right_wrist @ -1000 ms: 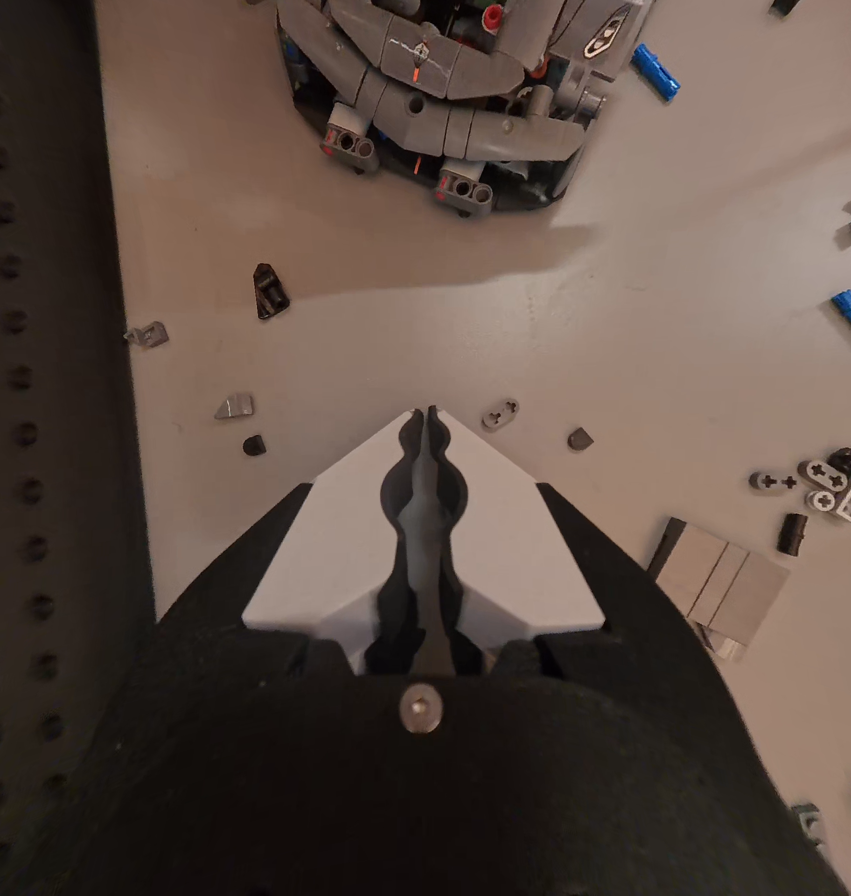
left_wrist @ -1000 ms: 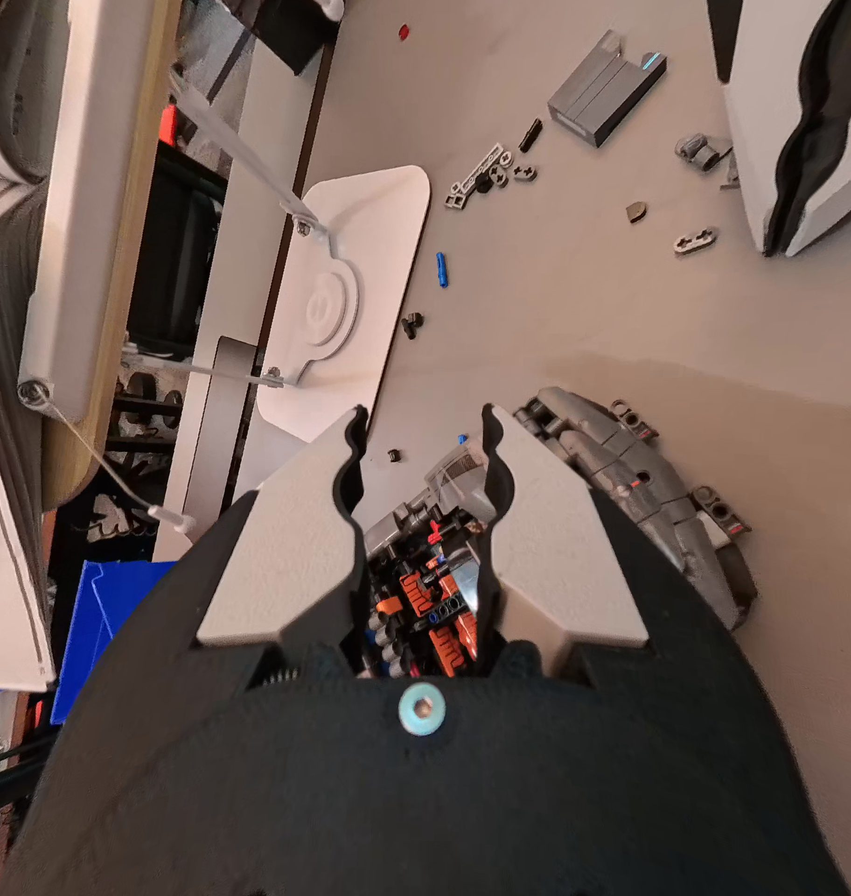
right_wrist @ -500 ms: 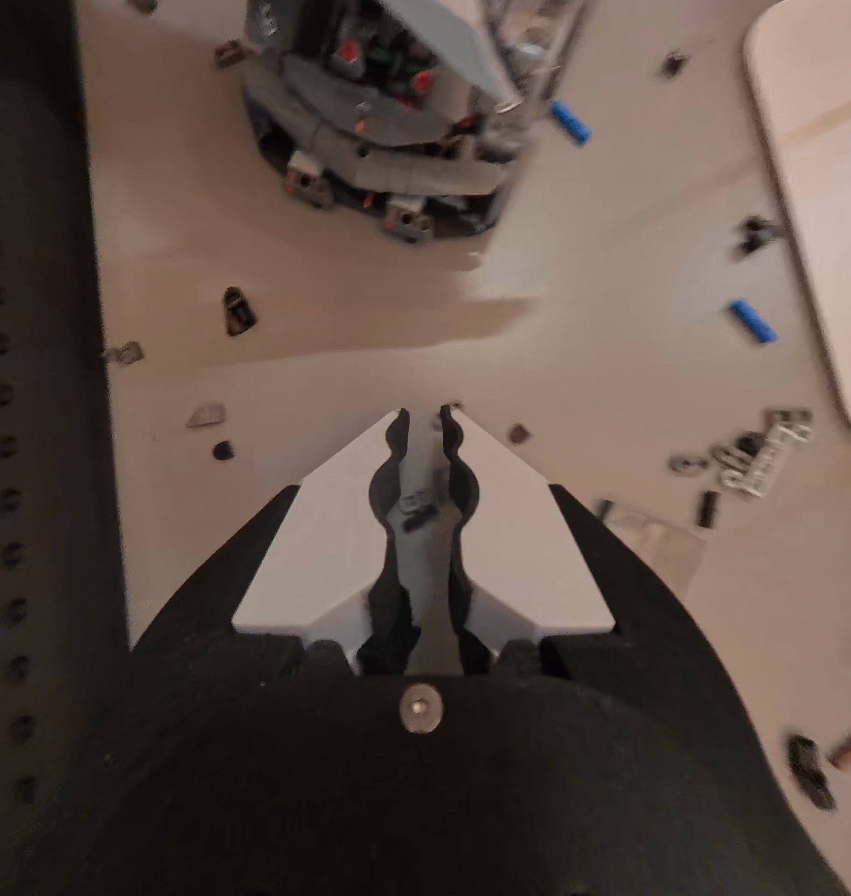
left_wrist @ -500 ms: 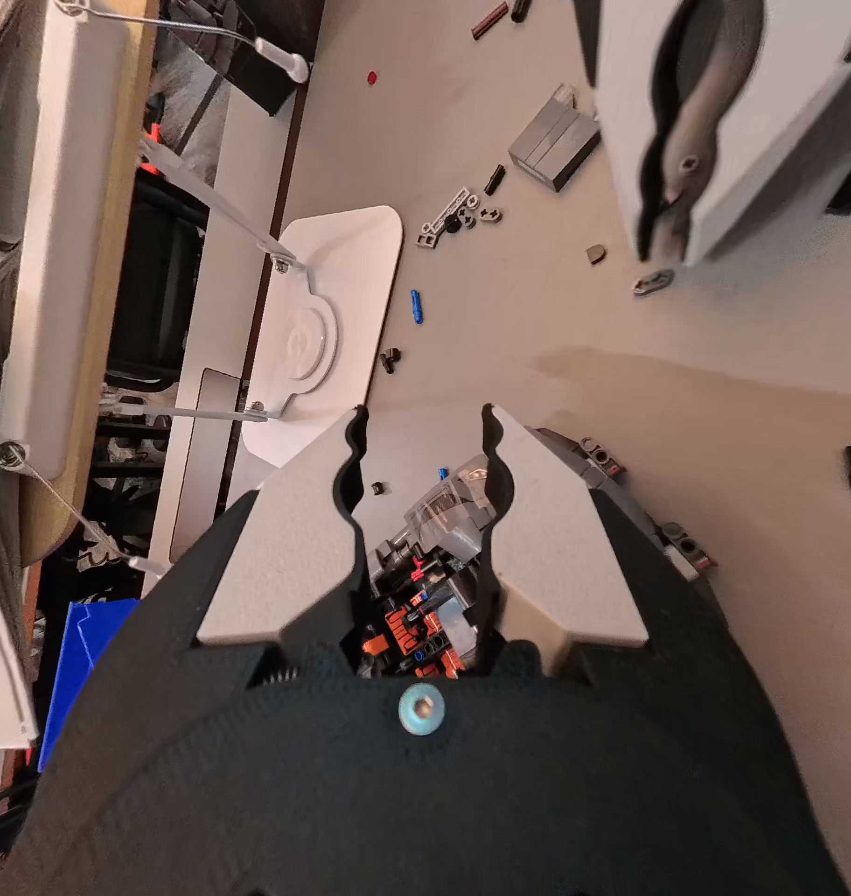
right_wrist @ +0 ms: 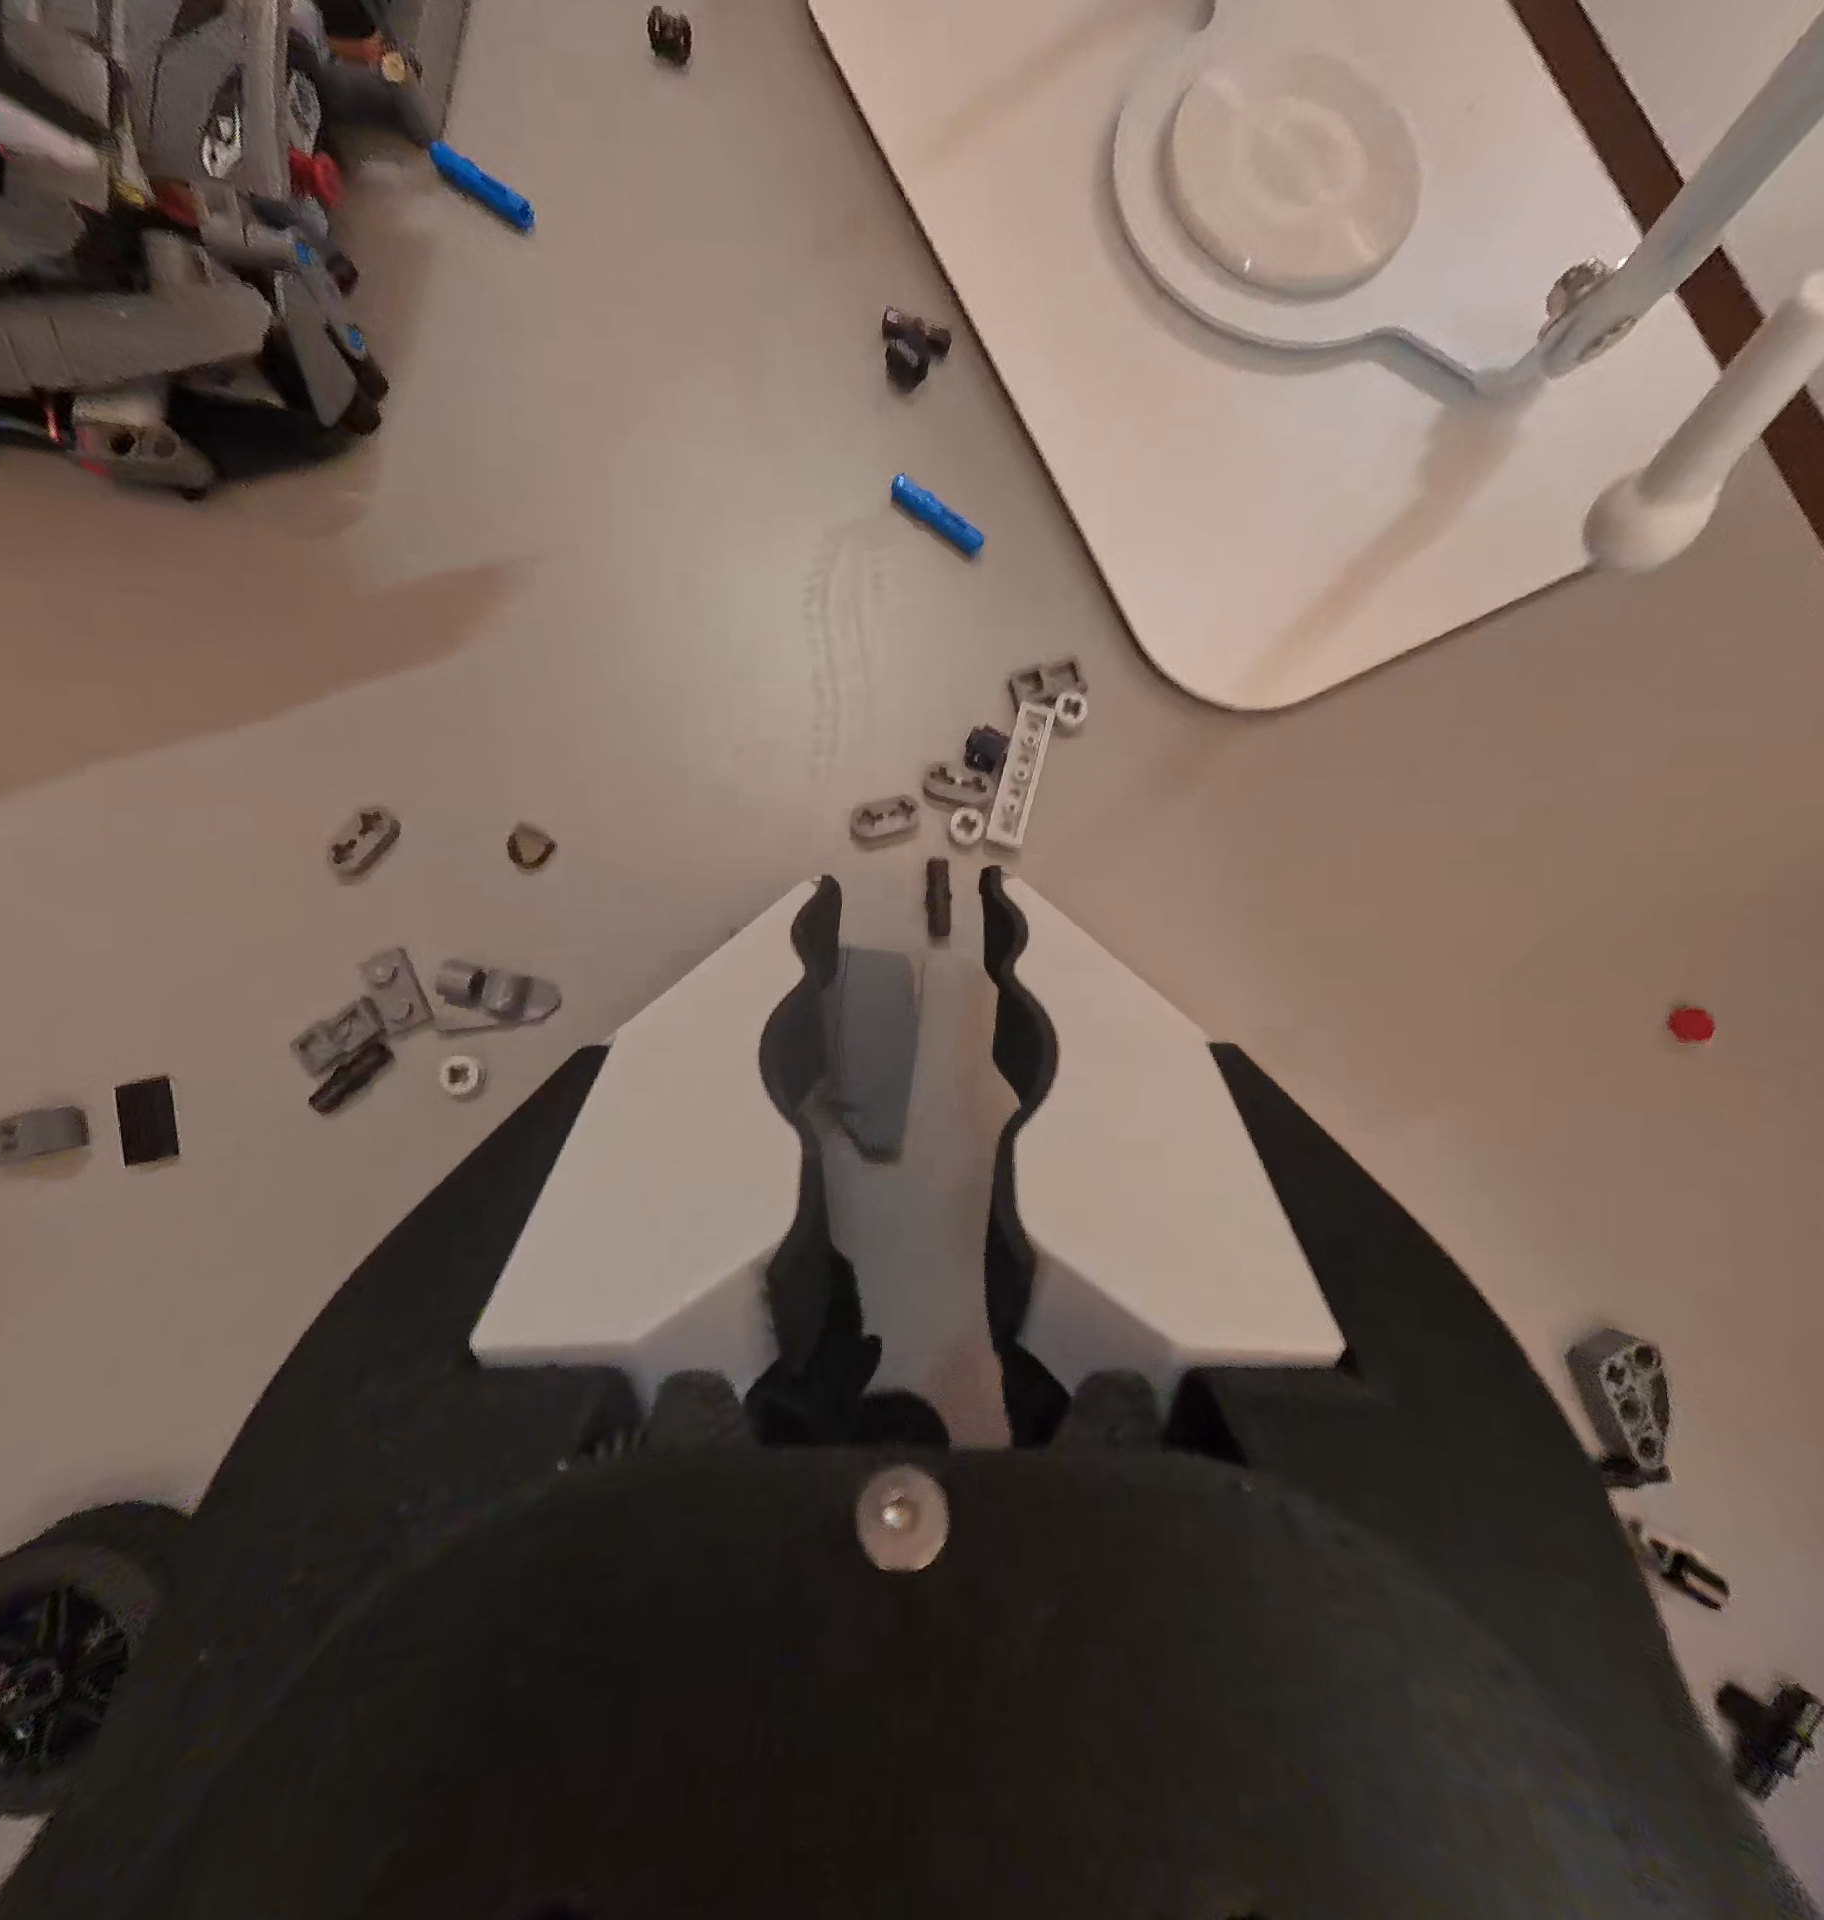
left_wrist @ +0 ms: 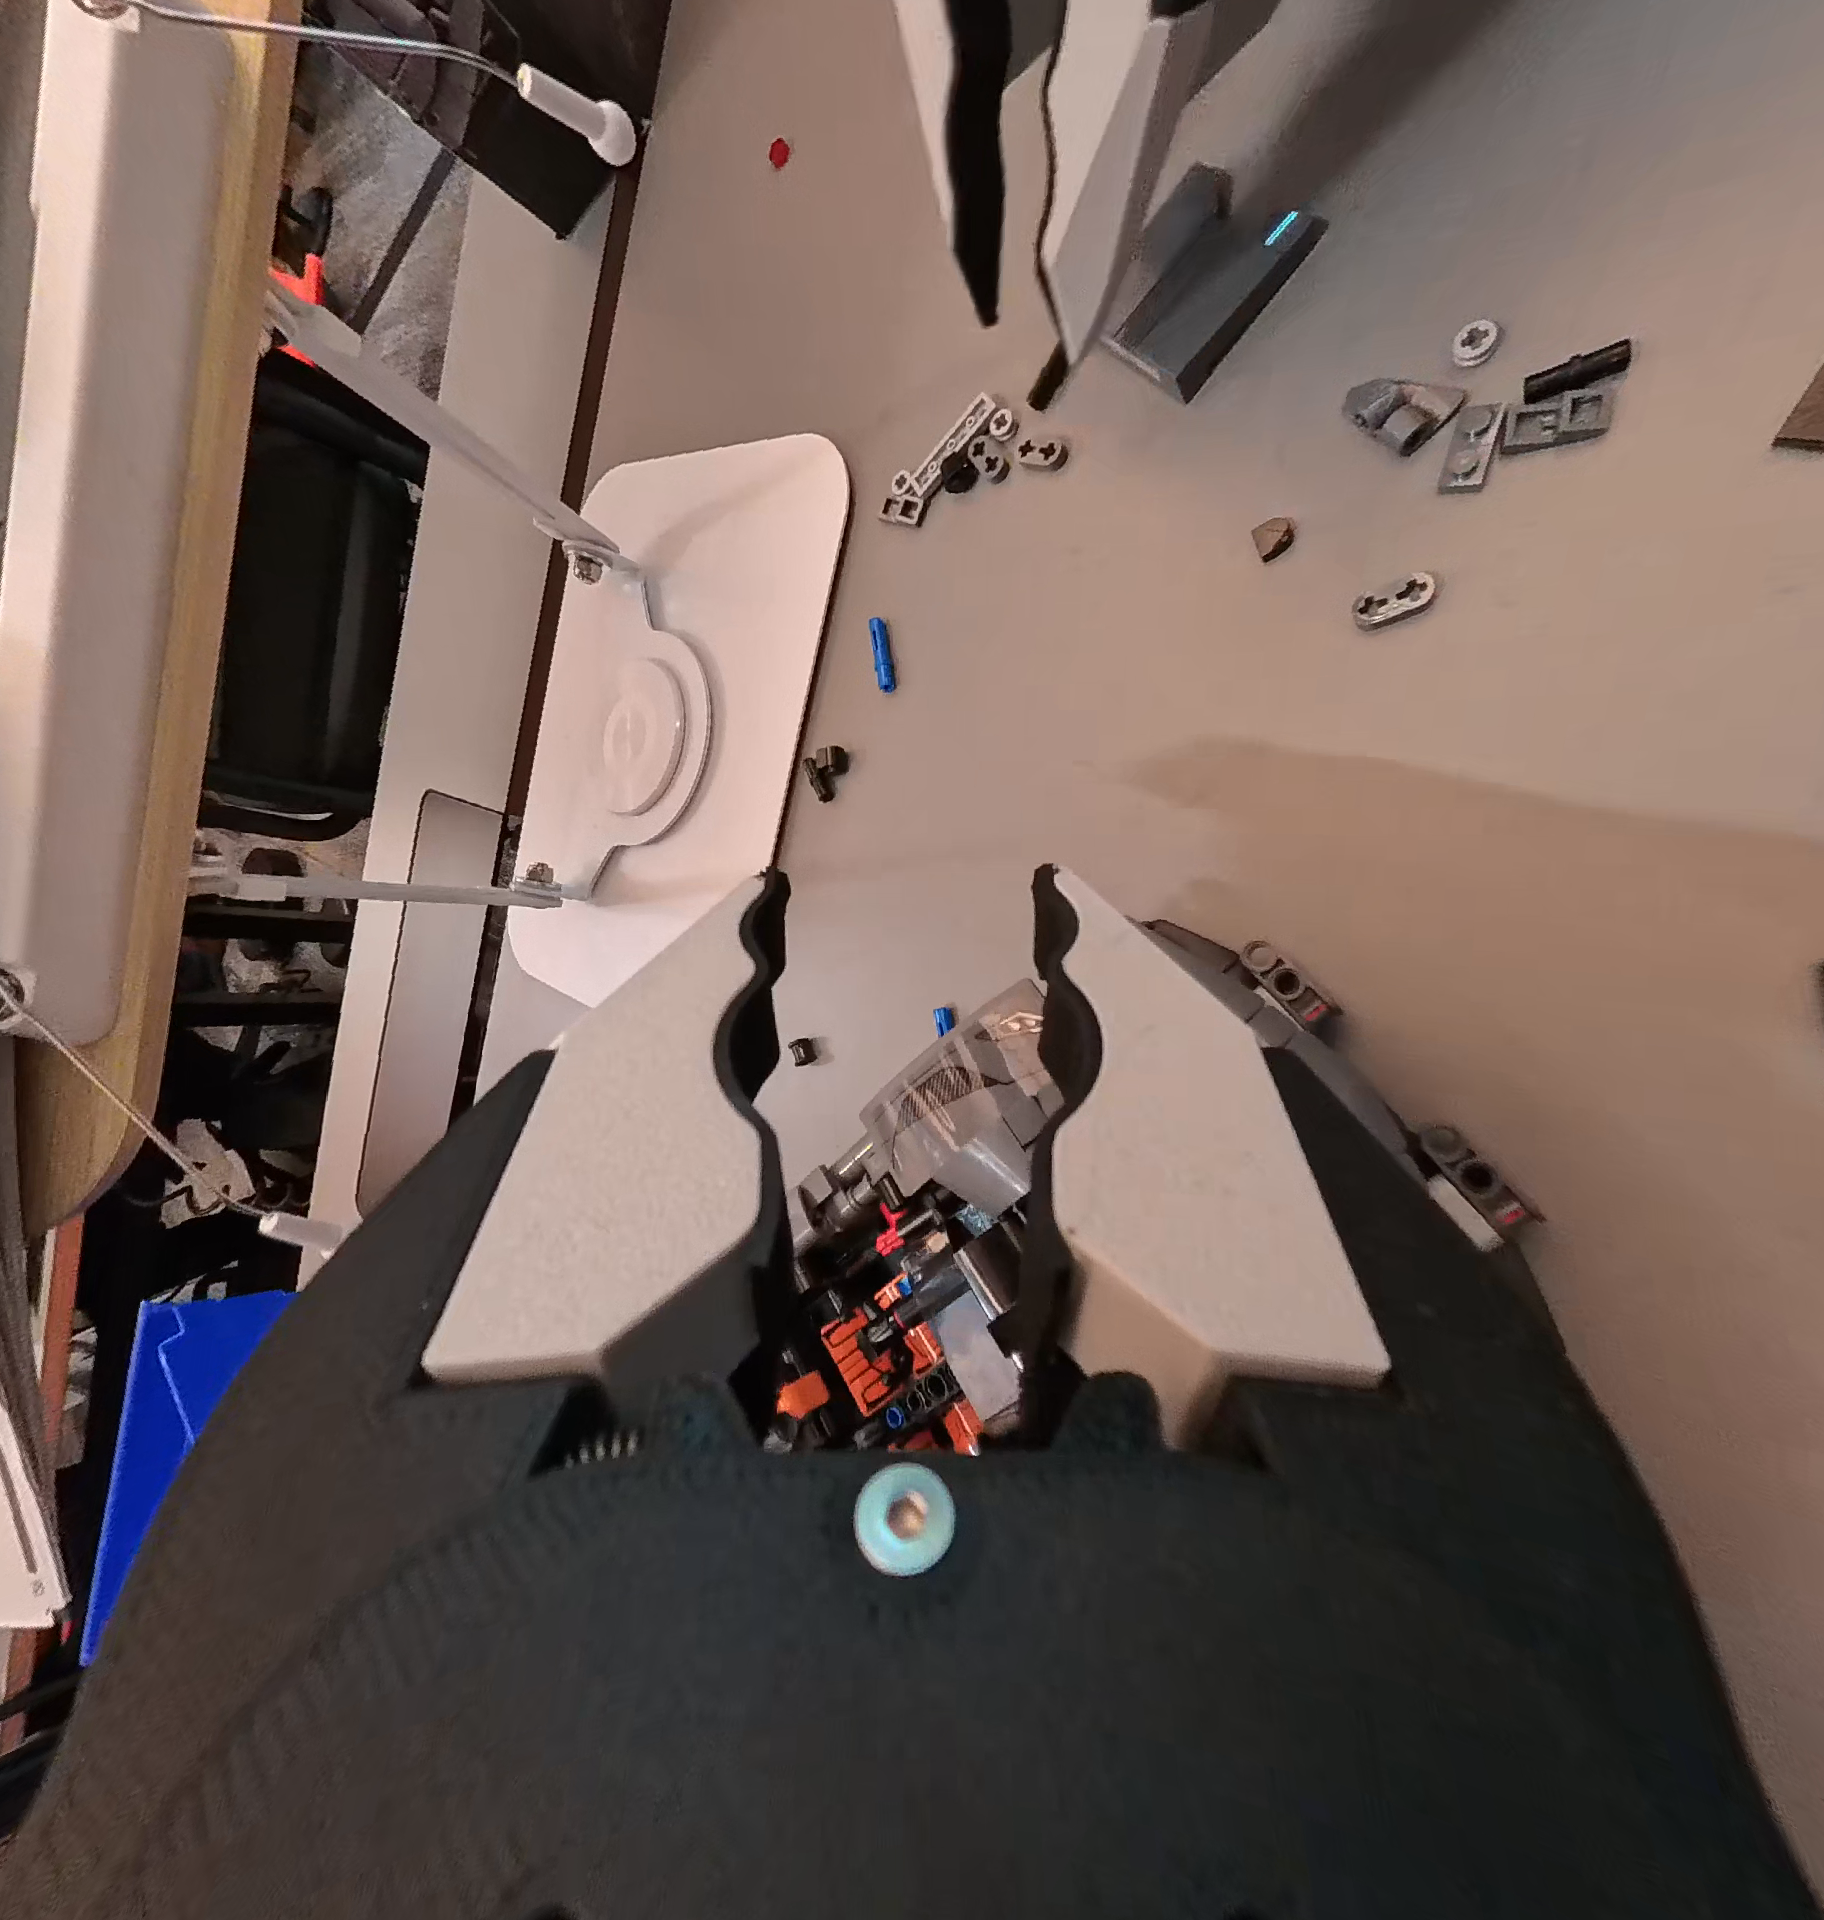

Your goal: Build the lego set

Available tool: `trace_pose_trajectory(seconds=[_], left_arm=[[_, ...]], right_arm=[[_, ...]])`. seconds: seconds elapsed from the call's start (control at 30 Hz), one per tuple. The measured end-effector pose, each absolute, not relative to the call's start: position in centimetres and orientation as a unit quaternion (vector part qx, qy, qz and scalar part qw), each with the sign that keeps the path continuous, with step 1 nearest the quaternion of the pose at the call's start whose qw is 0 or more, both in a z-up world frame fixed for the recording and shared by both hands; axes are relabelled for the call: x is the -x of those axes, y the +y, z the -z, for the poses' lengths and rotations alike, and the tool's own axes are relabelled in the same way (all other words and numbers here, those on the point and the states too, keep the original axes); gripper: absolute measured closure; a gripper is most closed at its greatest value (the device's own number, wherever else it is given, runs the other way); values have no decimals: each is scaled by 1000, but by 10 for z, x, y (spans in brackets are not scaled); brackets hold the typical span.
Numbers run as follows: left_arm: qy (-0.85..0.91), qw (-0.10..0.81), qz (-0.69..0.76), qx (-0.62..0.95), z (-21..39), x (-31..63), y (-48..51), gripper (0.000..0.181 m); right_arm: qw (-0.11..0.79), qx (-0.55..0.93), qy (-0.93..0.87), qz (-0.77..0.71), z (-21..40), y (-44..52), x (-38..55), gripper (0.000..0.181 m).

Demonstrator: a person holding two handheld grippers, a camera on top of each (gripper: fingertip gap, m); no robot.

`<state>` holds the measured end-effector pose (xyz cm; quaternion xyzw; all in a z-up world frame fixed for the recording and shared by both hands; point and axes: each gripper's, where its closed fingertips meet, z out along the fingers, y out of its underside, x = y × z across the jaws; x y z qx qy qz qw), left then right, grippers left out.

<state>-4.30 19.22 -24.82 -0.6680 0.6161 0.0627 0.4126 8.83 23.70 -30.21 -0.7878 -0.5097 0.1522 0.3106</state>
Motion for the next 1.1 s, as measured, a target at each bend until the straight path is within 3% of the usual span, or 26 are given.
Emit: trace_pose_trajectory(seconds=[0.43, 0.83, 1.1], left_arm=[[614, 406, -60, 674, 251, 46, 194, 136], [612, 404, -56, 677, 251, 49, 194, 136], [612, 402, -54, 678, 252, 50, 194, 137]], right_arm=[[277, 755, -564, -186, 301, 230, -67, 160], [182, 667, -690, -216, 304, 156, -63, 166], [186, 691, -677, -171, 309, 174, -77, 164]])
